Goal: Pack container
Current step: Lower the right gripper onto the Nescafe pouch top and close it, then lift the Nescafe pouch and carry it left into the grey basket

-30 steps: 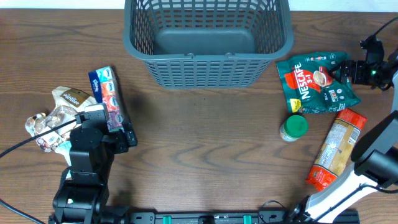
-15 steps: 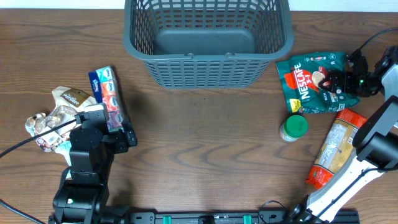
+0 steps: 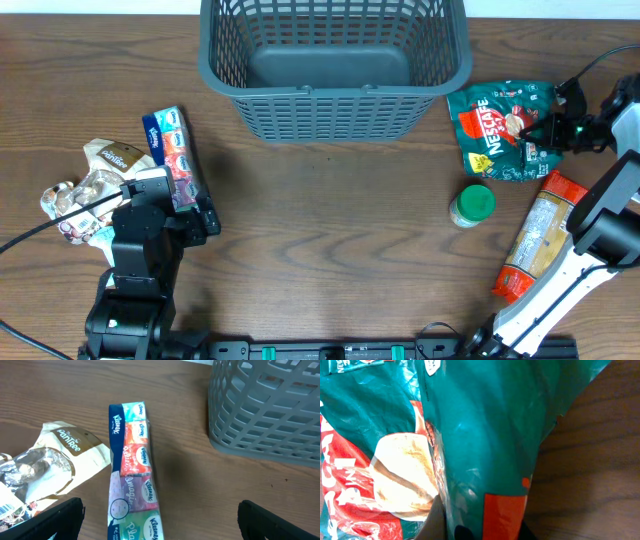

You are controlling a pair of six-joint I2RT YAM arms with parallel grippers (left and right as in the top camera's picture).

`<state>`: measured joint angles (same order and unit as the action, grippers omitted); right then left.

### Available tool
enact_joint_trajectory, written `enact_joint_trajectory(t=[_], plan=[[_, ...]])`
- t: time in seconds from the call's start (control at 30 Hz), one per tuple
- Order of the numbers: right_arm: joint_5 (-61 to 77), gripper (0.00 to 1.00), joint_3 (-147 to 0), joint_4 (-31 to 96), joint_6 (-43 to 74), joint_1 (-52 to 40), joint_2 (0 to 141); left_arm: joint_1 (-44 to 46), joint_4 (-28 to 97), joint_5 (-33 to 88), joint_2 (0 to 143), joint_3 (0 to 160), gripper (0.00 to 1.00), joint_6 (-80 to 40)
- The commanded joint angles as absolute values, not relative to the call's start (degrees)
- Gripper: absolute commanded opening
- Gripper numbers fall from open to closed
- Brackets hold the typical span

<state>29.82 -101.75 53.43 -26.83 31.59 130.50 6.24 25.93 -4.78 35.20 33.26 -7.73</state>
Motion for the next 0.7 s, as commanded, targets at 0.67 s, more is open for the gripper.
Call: enact_joint_trajectory(t=[0.67], plan=[[25.9,0.02,-100.8,51.1,-15.1,28.7,109.5,6.5,26.2,-5.7,35.0,34.8,0.99,-8.2]])
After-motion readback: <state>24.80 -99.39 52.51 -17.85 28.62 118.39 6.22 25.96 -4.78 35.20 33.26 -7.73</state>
